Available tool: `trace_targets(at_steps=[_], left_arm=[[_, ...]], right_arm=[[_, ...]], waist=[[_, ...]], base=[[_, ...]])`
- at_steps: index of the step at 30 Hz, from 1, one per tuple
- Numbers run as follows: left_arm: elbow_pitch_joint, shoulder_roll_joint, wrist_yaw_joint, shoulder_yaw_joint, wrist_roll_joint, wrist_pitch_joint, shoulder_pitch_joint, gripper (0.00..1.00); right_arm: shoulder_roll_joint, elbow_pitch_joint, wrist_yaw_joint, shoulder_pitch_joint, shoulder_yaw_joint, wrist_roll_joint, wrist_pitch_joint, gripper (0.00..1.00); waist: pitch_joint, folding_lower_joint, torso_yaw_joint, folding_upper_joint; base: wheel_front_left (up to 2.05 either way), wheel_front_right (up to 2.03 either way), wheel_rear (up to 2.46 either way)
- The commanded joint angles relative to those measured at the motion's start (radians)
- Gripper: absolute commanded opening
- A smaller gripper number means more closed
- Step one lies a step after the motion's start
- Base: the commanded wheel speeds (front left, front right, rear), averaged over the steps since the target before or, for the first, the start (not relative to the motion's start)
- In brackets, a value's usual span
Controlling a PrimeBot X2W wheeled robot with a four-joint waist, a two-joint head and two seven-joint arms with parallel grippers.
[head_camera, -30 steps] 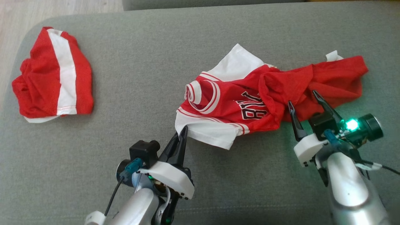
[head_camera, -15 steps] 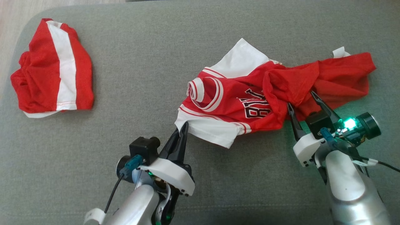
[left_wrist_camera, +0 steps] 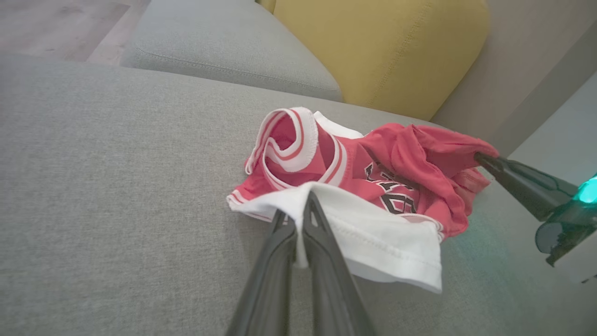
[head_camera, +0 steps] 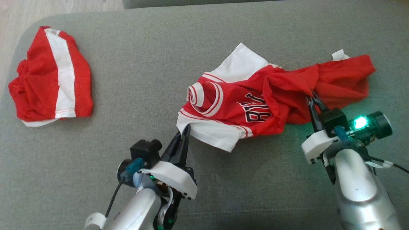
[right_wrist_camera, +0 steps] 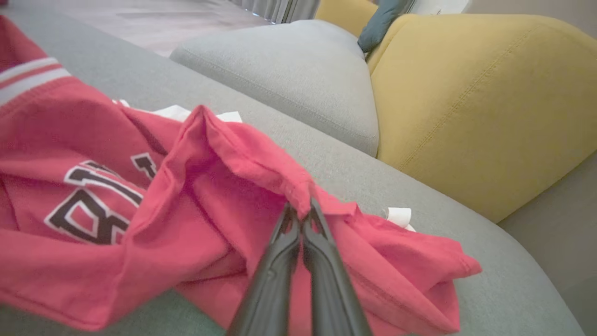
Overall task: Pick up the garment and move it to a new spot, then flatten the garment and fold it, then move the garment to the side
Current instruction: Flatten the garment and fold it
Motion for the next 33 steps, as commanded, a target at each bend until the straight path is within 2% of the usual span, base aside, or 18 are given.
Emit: trace_targets(at_steps=[1, 7, 10, 15, 20, 27, 33], left_arm=[[-0.035, 0.002, 0.002, 0.042, 0.007, -0.012, -0.022, 0.0], [-0.082, 0.002, 0.004, 0.123, 0.031, -0.012, 0.002, 0.0], [-0.126, 0.003, -0.01, 0.185, 0.033, -0.012, 0.005, 0.0], [-0.204, 0.025, -0.036, 0.283, 0.028, -0.012, -0.062, 0.0], [-0.294, 0.029, -0.055, 0.349, -0.034, 0.014, -0.223, 0.0], [-0.395, 0.044, -0.029, 0.425, -0.08, 0.083, -0.433, 0.0], [-0.444, 0.066, 0.016, 0.461, -0.086, 0.136, -0.472, 0.0]], right_arm=[[-0.002, -0.051, 0.007, -0.007, 0.025, 0.037, -0.015, 0.0], [-0.002, -0.126, 0.007, 0.044, 0.051, 0.174, -0.019, 0.0], [-0.002, -0.176, 0.007, 0.049, 0.058, 0.219, -0.019, 0.0], [-0.002, -0.268, 0.007, 0.002, 0.001, 0.224, 0.003, 0.0], [-0.006, -0.356, 0.007, -0.094, -0.038, 0.179, 0.056, 0.0], [-0.081, -0.439, 0.007, -0.226, -0.03, 0.185, 0.134, 0.0], [-0.129, -0.503, 0.007, -0.22, -0.045, 0.241, 0.223, 0.0]], waist=[[-0.013, 0.0, -0.009, 0.0], [-0.055, 0.0, -0.042, 0.0], [-0.08, 0.0, -0.06, 0.0], [-0.121, 0.0, -0.078, 0.0], [-0.157, 0.0, -0.092, 0.0], [-0.201, 0.0, -0.103, 0.0], [-0.23, 0.0, -0.09, 0.0]], base=[[0.0, 0.0, 0.0], [0.0, 0.0, 0.0], [0.0, 0.0, 0.0], [0.0, 0.0, 0.0], [0.0, 0.0, 0.0], [0.0, 0.0, 0.0], [0.0, 0.0, 0.0]])
